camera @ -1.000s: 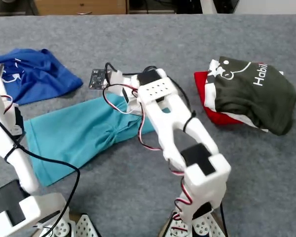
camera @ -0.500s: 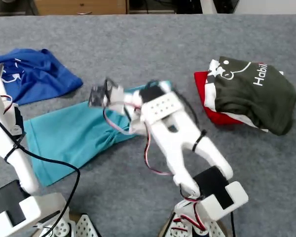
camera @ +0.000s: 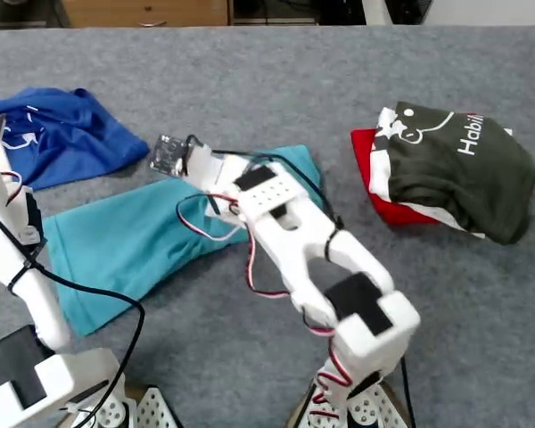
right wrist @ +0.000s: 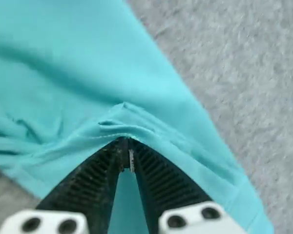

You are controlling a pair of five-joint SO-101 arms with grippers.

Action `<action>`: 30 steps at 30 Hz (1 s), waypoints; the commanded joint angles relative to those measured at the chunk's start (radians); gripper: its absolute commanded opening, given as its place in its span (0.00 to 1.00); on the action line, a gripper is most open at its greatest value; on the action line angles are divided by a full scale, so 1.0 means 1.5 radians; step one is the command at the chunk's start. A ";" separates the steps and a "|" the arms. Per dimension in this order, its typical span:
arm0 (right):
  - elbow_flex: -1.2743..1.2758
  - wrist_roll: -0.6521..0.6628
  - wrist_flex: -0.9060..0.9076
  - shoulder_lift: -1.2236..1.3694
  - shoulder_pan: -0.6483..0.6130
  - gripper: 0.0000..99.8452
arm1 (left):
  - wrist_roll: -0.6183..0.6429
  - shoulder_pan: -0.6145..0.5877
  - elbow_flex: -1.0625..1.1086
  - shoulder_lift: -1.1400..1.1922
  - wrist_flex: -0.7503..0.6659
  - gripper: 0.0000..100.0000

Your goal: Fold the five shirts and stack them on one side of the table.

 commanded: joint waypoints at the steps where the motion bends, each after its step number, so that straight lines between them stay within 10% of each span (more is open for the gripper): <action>1: -0.095 -0.008 -0.015 0.044 0.009 0.00 | 0.007 -0.003 -0.025 -0.029 0.006 0.02; 14: -0.162 0.070 0.293 -0.078 0.047 0.00 | 0.006 -0.006 -0.025 -0.025 0.003 0.02; 26: -0.049 0.064 0.131 -0.115 0.163 0.00 | 0.090 -0.005 -0.035 -0.016 -0.077 0.18; 30: 0.013 -0.071 0.041 -0.094 0.229 0.00 | 0.116 -0.006 -0.060 0.036 -0.094 0.18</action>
